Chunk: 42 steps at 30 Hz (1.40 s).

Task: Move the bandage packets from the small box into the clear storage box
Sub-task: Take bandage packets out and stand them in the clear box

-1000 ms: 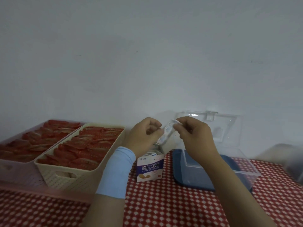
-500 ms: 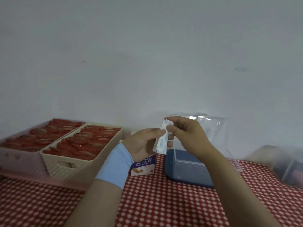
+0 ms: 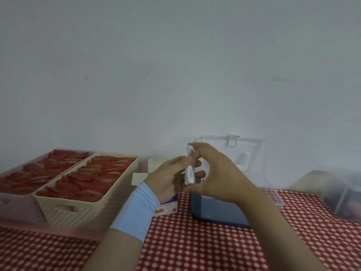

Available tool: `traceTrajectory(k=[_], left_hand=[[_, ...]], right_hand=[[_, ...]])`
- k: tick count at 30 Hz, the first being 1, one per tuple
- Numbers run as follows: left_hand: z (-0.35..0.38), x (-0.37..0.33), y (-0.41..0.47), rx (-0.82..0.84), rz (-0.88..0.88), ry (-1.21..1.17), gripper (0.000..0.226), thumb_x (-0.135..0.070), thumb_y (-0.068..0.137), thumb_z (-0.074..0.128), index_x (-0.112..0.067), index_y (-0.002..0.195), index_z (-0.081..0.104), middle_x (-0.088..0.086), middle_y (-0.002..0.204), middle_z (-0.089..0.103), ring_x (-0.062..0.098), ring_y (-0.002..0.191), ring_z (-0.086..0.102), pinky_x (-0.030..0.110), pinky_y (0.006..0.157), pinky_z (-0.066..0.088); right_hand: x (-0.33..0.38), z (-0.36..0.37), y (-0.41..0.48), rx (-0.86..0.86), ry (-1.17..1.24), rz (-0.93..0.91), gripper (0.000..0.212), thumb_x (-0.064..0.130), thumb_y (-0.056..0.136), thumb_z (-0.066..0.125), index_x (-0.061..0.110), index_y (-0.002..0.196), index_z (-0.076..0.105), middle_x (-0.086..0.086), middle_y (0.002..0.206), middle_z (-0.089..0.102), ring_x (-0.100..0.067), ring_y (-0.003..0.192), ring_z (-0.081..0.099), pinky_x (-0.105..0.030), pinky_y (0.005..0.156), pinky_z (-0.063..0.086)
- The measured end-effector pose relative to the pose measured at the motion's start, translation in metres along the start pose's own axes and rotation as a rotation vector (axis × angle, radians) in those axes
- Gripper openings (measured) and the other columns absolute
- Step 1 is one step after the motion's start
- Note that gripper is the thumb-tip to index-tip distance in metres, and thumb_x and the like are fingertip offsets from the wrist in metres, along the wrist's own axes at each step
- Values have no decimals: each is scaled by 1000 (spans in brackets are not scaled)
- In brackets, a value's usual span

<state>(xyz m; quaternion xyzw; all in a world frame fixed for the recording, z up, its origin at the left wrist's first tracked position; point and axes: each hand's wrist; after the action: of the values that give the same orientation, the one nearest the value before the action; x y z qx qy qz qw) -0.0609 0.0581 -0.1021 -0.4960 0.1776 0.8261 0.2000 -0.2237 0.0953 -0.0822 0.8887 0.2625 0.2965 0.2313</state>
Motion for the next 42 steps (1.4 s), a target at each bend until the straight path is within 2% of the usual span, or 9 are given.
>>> traceTrajectory(k=[3,9,14,17,22,28,31,34,42], left_hand=[[0,-1,0,4,-4,-26,41,-27,79,68,-2,111,67,9,97,70,28,90,72,36,70,60],[-1,4,2,-27,-35,4,49,-30,81,72,-2,121,65,14,115,70,28,97,71,36,74,59],[-7,1,0,29,-32,27,32,-26,84,64,-6,107,72,11,100,72,22,86,70,35,73,60],[-7,-2,-5,85,-47,98,36,-22,86,59,-4,116,62,11,99,73,21,81,71,30,68,59],[0,-6,-9,115,-58,249,34,-22,82,60,-3,109,58,5,90,76,19,76,73,29,66,60],[7,-15,-12,-5,-39,626,27,-22,87,72,-3,106,66,11,100,77,31,93,74,43,84,60],[12,-20,-13,-166,139,1160,15,-29,78,81,-23,88,72,-8,83,76,10,79,72,26,77,59],[21,-20,-16,-244,234,1194,9,-27,79,80,-27,84,72,-10,77,73,1,68,67,10,61,50],[27,-27,-15,-222,185,1255,17,-29,81,78,-22,95,71,-6,89,72,17,83,68,26,76,57]], right_hand=[[-1,1,1,-60,-43,-70,46,42,63,86,28,96,59,19,123,55,-1,111,57,-28,95,48],[-2,4,-2,45,41,20,75,38,63,92,28,127,55,23,131,53,19,110,50,1,83,40],[-7,-6,-3,158,443,206,65,32,79,81,42,134,47,20,131,59,1,124,54,-24,104,44],[-6,-8,0,31,656,338,58,13,96,63,33,146,43,7,108,72,-4,101,68,-21,91,52],[-4,-11,-1,-20,666,389,20,5,94,65,13,108,76,0,80,75,-11,78,69,-20,77,55],[-6,-19,-4,-2,519,388,11,8,91,69,10,85,77,-10,76,73,-15,69,65,-21,71,55],[-7,-25,-4,-35,412,414,10,13,90,71,15,84,78,-2,69,67,-4,57,54,-15,57,45],[-4,-30,0,-30,389,431,9,17,91,70,17,87,78,-2,74,73,-5,62,62,-19,63,51],[0,-42,13,105,278,441,9,6,90,66,8,90,76,-8,77,77,-14,72,75,-28,66,61]])
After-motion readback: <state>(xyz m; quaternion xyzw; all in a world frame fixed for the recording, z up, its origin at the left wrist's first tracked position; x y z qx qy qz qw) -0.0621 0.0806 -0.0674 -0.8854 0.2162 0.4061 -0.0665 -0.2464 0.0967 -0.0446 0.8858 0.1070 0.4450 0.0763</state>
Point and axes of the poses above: each hand's wrist, its own y-axis towards the middle knuckle, its own z-axis out of the palm, x = y × z
